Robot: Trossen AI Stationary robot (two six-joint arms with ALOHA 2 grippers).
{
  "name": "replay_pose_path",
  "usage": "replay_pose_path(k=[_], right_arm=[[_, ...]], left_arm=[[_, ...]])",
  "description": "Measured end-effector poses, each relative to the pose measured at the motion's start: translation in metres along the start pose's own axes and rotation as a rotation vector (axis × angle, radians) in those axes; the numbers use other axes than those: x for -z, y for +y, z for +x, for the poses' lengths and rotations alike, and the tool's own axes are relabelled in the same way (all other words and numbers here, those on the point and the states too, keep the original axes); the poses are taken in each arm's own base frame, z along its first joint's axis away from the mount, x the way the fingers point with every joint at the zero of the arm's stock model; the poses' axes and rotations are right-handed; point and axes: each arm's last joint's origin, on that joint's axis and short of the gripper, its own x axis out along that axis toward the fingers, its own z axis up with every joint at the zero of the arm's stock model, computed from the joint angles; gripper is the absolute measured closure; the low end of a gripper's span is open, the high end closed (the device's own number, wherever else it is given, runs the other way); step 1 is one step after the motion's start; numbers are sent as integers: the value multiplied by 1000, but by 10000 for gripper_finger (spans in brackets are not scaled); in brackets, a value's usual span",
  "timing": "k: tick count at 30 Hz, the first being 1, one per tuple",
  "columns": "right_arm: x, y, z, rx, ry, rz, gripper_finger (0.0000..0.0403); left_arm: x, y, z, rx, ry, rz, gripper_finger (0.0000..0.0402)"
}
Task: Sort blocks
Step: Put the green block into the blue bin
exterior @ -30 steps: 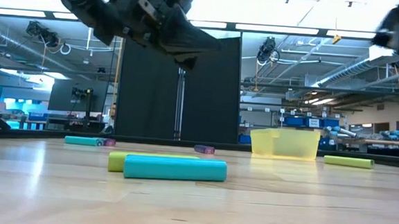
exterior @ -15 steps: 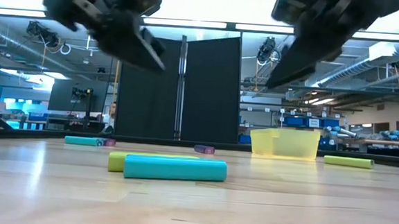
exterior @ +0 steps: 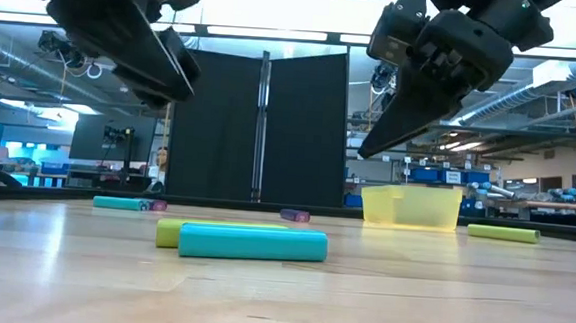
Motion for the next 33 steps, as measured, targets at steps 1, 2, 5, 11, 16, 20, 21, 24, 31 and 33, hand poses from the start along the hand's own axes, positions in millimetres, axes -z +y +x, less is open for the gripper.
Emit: replay_pose_path(k=[1,2,5,11,16,20,21,24,31,33], right_arm=[[0,0,0,1,2,-3,245],[1,0,0,1,5,-4,245],[-1,0,-1,-3,-10,-8,245],[-2,0,-1,3,-23,-27,245],[-4,0,-1,3,-38,-32,245],[-4,0,-1,8,-47,-30,245],[-4,0,-1,18,-49,-30,245],[-5,0,-1,26,-56,-29,245],[-7,1,-2,21,-77,-26,245],[-6,2,-2,19,-75,-28,245]], left_arm=[[2,-2,3,-14,1,-7,284],[3,-3,5,-35,2,-12,271],[10,-4,16,-72,19,-66,234],[21,-3,32,-113,44,-142,174],[27,-6,44,-110,52,-137,144],[26,-10,52,-118,61,-123,132],[25,-12,54,-123,60,-118,130],[29,-13,62,-159,118,-100,128],[32,-14,77,-190,179,-85,128],[31,-15,80,-193,170,-84,128]])
